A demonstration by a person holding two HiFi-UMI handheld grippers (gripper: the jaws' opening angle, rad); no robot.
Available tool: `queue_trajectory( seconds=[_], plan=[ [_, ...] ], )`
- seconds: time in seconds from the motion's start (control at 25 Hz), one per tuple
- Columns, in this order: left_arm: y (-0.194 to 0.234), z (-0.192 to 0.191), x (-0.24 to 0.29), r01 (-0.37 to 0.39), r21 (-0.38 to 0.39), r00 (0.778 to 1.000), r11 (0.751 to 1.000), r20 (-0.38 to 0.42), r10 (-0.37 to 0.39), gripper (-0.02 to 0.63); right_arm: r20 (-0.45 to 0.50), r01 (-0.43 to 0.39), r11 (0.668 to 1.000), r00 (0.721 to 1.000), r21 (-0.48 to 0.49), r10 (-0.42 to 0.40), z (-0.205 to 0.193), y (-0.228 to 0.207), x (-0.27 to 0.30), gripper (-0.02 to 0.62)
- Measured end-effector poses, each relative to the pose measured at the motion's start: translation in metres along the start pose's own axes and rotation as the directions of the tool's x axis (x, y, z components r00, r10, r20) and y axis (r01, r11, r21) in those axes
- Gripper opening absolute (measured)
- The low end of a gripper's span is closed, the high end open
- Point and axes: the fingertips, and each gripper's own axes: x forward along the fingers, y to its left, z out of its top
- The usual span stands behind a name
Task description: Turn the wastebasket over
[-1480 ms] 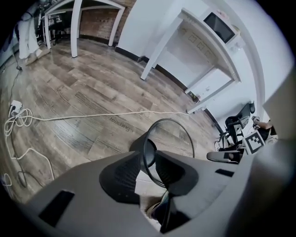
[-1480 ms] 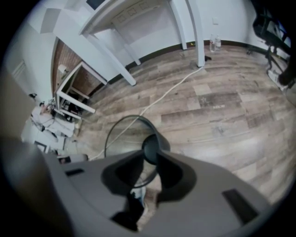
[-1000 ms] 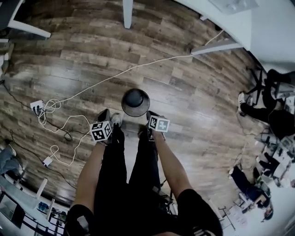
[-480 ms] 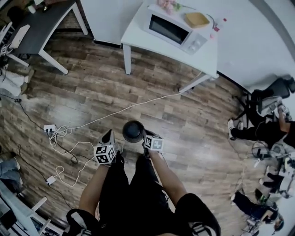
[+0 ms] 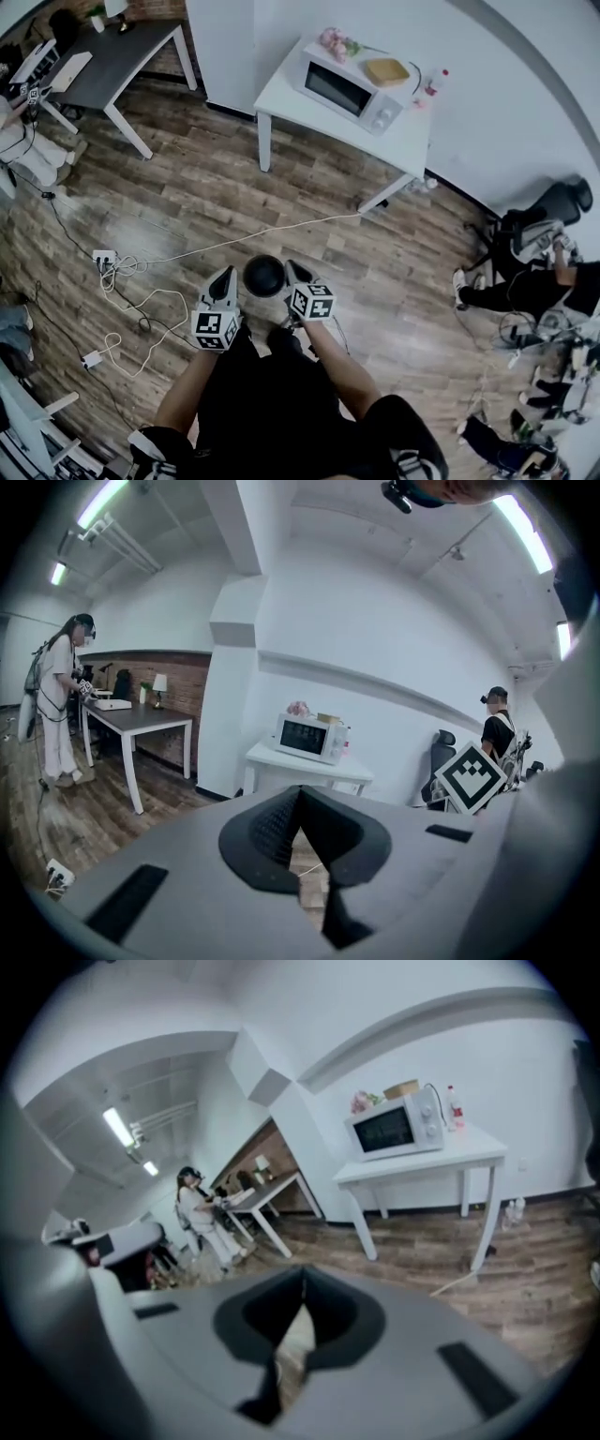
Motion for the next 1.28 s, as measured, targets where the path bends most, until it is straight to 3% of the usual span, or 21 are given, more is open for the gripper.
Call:
queue_trajectory(
  seconds=[0.16,0.4,0.52,0.8,1.28],
  plan=[
    [-0.005,0.037,-0.033,0.019,0.014,0.996,1.0,0.086,-0.021,0.032,0.09,-0.026,0.999,0.996,-0.028,0.028,0.022,0.035,-0.036,0.034],
    [-0.016,0.07,-0.08,-0.001,0.103,0.988,0.995,0.154,-0.015,0.034,0.19,-0.063,0.994,0.979,-0.086,0.078,0.028,0.088,-0.095,0.034],
    [-0.008,0.081,-0.089,-0.027,0.102,0.978,0.994,0.21,0.005,0.034,0.227,-0.082,0.989,0.968,-0.121,0.108,0.031,0.109,-0.11,0.034],
    [-0.01,0.079,-0.095,0.016,0.104,0.981,0.994,0.19,-0.036,0.034,0.273,-0.057,0.988,0.957,-0.142,0.095,0.032,0.126,-0.126,0.034],
    [-0.01,0.084,-0.087,0.049,0.11,0.976,0.993,0.206,-0.071,0.034,0.27,-0.061,0.985,0.957,-0.164,0.104,0.032,0.134,-0.12,0.032]
  ],
)
